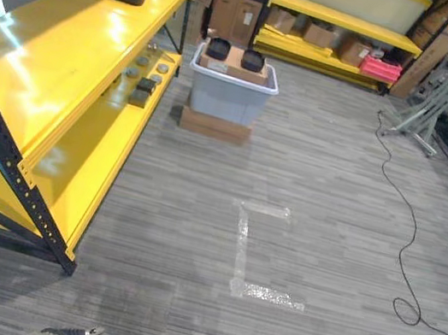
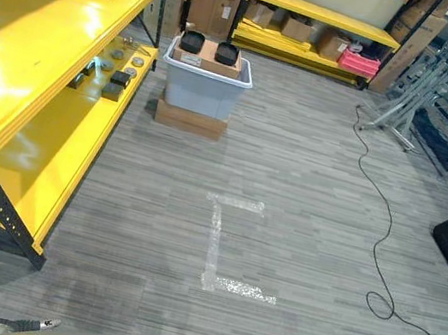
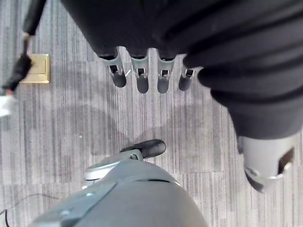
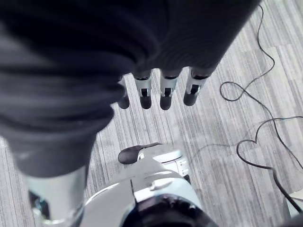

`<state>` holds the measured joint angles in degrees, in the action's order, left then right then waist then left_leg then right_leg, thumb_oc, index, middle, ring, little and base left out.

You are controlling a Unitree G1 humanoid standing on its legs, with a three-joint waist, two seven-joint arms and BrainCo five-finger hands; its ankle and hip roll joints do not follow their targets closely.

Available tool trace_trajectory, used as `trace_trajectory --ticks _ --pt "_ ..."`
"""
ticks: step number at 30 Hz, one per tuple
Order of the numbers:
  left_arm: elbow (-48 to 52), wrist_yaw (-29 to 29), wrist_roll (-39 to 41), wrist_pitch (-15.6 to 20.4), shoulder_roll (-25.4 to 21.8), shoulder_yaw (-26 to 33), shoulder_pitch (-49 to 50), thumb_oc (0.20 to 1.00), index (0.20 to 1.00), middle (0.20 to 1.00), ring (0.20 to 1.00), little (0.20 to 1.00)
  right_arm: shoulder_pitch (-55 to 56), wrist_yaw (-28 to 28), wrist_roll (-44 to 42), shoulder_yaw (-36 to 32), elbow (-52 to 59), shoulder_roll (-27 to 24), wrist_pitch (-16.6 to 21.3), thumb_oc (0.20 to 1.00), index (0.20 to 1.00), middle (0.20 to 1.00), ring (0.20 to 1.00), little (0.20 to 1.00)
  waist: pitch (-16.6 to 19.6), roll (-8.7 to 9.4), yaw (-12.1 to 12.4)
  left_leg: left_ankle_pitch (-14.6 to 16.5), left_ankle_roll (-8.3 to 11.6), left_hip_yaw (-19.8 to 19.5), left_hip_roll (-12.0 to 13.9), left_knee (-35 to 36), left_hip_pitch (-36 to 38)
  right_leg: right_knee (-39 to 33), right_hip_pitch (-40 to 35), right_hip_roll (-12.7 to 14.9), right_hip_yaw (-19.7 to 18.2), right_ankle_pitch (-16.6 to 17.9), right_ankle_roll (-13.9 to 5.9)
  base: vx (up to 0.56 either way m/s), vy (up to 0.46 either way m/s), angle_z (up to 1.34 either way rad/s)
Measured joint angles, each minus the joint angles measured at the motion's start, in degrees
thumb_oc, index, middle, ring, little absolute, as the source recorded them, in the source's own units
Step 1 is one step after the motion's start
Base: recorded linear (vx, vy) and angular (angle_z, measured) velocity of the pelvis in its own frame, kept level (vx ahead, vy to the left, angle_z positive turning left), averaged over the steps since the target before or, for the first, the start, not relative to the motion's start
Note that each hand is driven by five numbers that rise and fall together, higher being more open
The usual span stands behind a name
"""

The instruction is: Move parts from the plastic box to the shelf.

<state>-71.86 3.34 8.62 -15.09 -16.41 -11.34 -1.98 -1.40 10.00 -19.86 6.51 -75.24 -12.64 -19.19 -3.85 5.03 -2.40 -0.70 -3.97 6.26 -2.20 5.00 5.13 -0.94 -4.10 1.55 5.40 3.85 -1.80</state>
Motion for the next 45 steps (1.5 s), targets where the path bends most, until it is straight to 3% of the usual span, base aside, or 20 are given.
trace_trajectory --ticks 2,4,6,12,19,20,22,23,25,28,32,34,35,36,38,40,42,43,44,45 --pt "-1.5 0.1 -0.5 -0.1 0.5 -0.7 -1.6 1.0 1.0 1.0 1.0 1.0 -2.0 -0.1 0.0 0.1 0.1 -0.8 0.9 1.0 1.0 1.0 1.0 1.0 -1.7 -1.61 0.7 -0.2 -0.62 1.7 1.6 -0.1 0.0 10.6 6.2 -1.2 0.3 0.1 -0.5 -0.01 0.066 -0.4" --pt "-2.0 0.7 -2.0 -0.3 0.9 -1.2 -2.4 1.0 1.0 1.0 1.0 1.0 -3.2 0.0 0.7 0.1 1.3 -1.5 2.3 1.0 1.0 1.0 1.0 1.0 -3.7 -3.98 -0.5 -0.7 -1.28 2.0 2.9 -0.1 -0.4 20.4 12.8 -0.4 4.1 0.1 -2.7 0.1 -0.007 -0.19" --pt "-2.1 0.6 -3.2 -0.3 1.1 -1.2 -1.5 1.0 1.0 1.0 1.0 1.0 -3.2 -0.1 1.9 0.3 1.4 -1.6 2.9 1.0 1.0 1.0 1.0 1.0 -3.8 -3.54 -0.5 -0.6 -1.41 3.2 2.8 0.0 -0.3 21.8 14.0 1.3 4.7 -1.5 -3.46 0.16 -0.08 -0.19" --pt "-2.9 -0.7 -3.2 1.6 2.5 -1.2 -0.9 1.0 1.0 1.0 1.0 1.0 -1.7 -0.6 2.0 0.3 2.0 -1.0 4.0 1.0 1.0 1.0 1.0 1.0 -4.2 -2.41 -1.3 -0.2 -0.63 3.5 1.4 -0.1 -0.7 5.0 12.0 4.3 4.5 -1.3 -4.12 0.21 -0.179 -0.08" --pt "-0.9 -2.6 0.1 4.4 3.0 -0.4 0.1 1.0 1.0 1.0 1.0 1.0 0.3 -0.5 1.7 0.2 1.7 -0.4 4.3 1.0 1.0 1.0 1.0 1.0 -2.7 -1.67 -1.8 2.5 3.08 2.8 3.4 -0.7 3.1 0.1 5.9 2.9 5.7 1.4 -0.72 0.19 -0.227 0.09" --pt "-0.8 -2.5 0.7 4.6 3.3 -0.8 -0.3 1.0 1.0 1.0 1.0 1.0 0.8 -0.5 1.8 0.6 2.0 -0.6 4.4 1.0 1.0 1.0 1.0 1.0 -2.1 -2.04 -1.2 4.5 5.24 2.5 5.4 -6.7 1.8 -4.4 2.6 0.6 6.1 2.4 1.12 0.22 -0.299 0.07" --pt "-1.0 -2.0 1.4 5.2 3.1 -0.5 -0.7 1.0 1.0 1.0 1.0 1.0 0.5 -0.1 2.3 2.2 2.2 -1.0 5.0 1.0 1.0 1.0 1.0 1.0 -2.2 -1.61 -0.8 5.5 6.81 2.5 6.6 -15.9 -1.6 -4.4 1.8 0.3 6.0 1.4 2.62 0.2 -0.276 -0.06" --pt "-1.0 -2.0 3.2 5.6 3.2 0.1 -0.9 1.0 1.0 1.0 1.0 1.0 0.1 0.3 2.3 2.9 2.3 -1.5 6.7 1.0 1.0 1.0 1.0 1.0 -2.1 -1.3 -0.7 5.6 7.64 1.4 7.1 -27.6 -7.1 -4.3 1.1 0.3 6.0 0.6 3.84 0.14 -0.185 -0.08" --pt "-0.7 -1.8 6.2 6.4 3.1 0.8 -1.4 1.0 1.0 1.0 1.0 1.0 -0.9 0.9 2.3 4.3 2.6 -1.9 10.0 1.0 1.0 1.0 1.0 1.0 -2.3 -1.02 -0.2 3.5 9.98 -0.8 7.9 -39.9 -13.4 -4.0 0.5 0.1 5.9 0.9 4.76 0.19 -0.19 -0.19" --pt "1.8 -1.4 9.9 7.3 2.9 2.6 -1.2 1.0 1.0 1.0 1.0 1.0 -2.3 1.1 2.3 5.4 6.9 -2.2 14.8 1.0 1.0 1.0 1.0 1.0 -2.4 -1.14 1.2 2.0 9.48 -2.7 7.4 -52.3 -23.3 -3.9 -0.4 0.1 4.5 -0.9 7.08 0.28 -0.065 -0.21" --pt "3.7 -1.1 11.4 9.0 3.2 3.4 -1.2 1.0 1.0 1.0 1.0 1.0 -4.7 1.1 4.6 6.4 9.0 -2.3 20.5 1.0 1.0 1.0 1.0 1.0 -4.3 -1.85 2.0 1.4 7.94 0.2 5.8 -39.7 -23.2 -4.3 -3.4 -0.7 4.2 -2.9 6.67 0.3 0.078 -0.08" --pt "3.7 -0.7 11.4 9.5 3.5 3.3 -1.5 1.0 1.0 1.0 1.0 1.0 -6.0 1.2 5.1 6.9 9.1 -2.7 21.2 1.0 1.0 1.0 1.0 1.0 -5.1 -2.29 2.5 0.5 7.46 0.6 2.8 -27.3 -21.6 -4.3 -4.9 -1.1 3.5 -4.9 5.86 0.34 0.109 -0.05" --pt "3.7 -0.5 11.2 9.8 3.9 3.2 -1.8 1.0 1.0 1.0 1.0 1.0 -6.6 1.2 5.9 6.9 9.1 -3.2 21.4 1.0 1.0 1.0 1.0 1.0 -5.4 -2.67 3.1 -1.6 7.77 0.4 1.4 -19.2 -20.5 -4.3 -5.2 -1.2 3.0 -5.1 5.94 0.51 0.158 -0.12" --pt "3.5 -0.6 9.5 10.1 4.4 2.4 -2.8 1.0 1.0 1.0 1.0 1.0 -7.4 1.2 6.8 6.9 8.8 -4.4 21.5 1.0 1.0 1.0 1.0 1.0 -6.8 -3.8 4.1 -6.8 8.61 0.4 0.0 -8.9 -20.0 -4.3 -6.9 -1.7 3.0 -6.5 5.19 0.44 0.144 -0.15" --pt "3.2 -0.5 8.5 10.1 4.5 2.1 -2.9 1.0 1.0 1.0 1.0 1.0 -7.0 1.1 6.8 6.9 8.3 -4.9 21.5 1.0 1.0 1.0 1.0 1.0 -8.3 -4.3 5.4 -10.0 8.83 2.2 0.5 -5.7 -20.5 -4.3 -10.4 -1.9 3.1 -8.7 4.22 0.34 0.149 -0.13" --pt "3.2 -0.5 8.5 10.2 4.4 2.1 -2.6 1.0 1.0 1.0 1.0 1.0 -6.5 1.1 6.8 7.0 7.1 -5.0 21.5 1.0 1.0 1.0 1.0 1.0 -8.2 -4.36 6.2 -10.0 8.66 4.5 2.1 -7.7 -21.0 -4.3 -12.8 -1.8 3.0 -11.1 3.07 0.29 0.163 -0.14" --pt "3.2 -0.5 8.5 10.1 4.3 2.3 -2.2 1.0 1.0 1.0 1.0 1.0 -6.1 0.7 6.9 7.0 6.2 -5.0 20.6 1.0 1.0 1.0 1.0 1.0 -7.2 -4.65 7.0 -7.4 6.89 6.4 3.1 -7.7 -18.7 -4.3 -15.7 -0.8 1.3 -13.8 1.51 0.27 0.138 -0.25" --pt "3.3 -0.6 8.2 9.9 3.7 2.5 -2.4 1.0 1.0 1.0 1.0 1.0 -6.2 0.4 6.9 7.1 5.1 -4.0 20.0 1.0 1.0 1.0 1.0 1.0 -7.1 -2.48 6.9 -8.4 2.83 8.4 1.4 -7.3 -16.9 -3.4 -17.5 0.9 1.3 -14.2 0.41 0.21 0.107 -0.28" --pt "3.4 -0.6 7.9 10.0 3.3 2.7 -2.5 1.0 1.0 1.0 1.0 1.0 -6.1 -0.1 6.9 7.1 4.1 -3.2 19.6 1.0 1.0 1.0 1.0 1.0 -6.5 -1.49 6.9 -7.6 1.27 9.3 0.3 -6.1 -15.1 -0.6 -16.7 2.0 1.8 -13.5 0.55 0.22 0.126 -0.26" --pt "3.5 -0.7 7.2 9.9 2.9 2.6 -3.0 1.0 1.0 1.0 1.0 1.0 -5.8 -0.2 6.9 7.1 4.1 -2.7 18.9 1.0 1.0 1.0 1.0 1.0 -6.2 -2.27 6.2 -9.0 -1.67 9.4 0.2 -2.1 -10.0 8.6 -14.6 2.1 3.5 -11.5 -0.37 0.33 0.209 -0.2"
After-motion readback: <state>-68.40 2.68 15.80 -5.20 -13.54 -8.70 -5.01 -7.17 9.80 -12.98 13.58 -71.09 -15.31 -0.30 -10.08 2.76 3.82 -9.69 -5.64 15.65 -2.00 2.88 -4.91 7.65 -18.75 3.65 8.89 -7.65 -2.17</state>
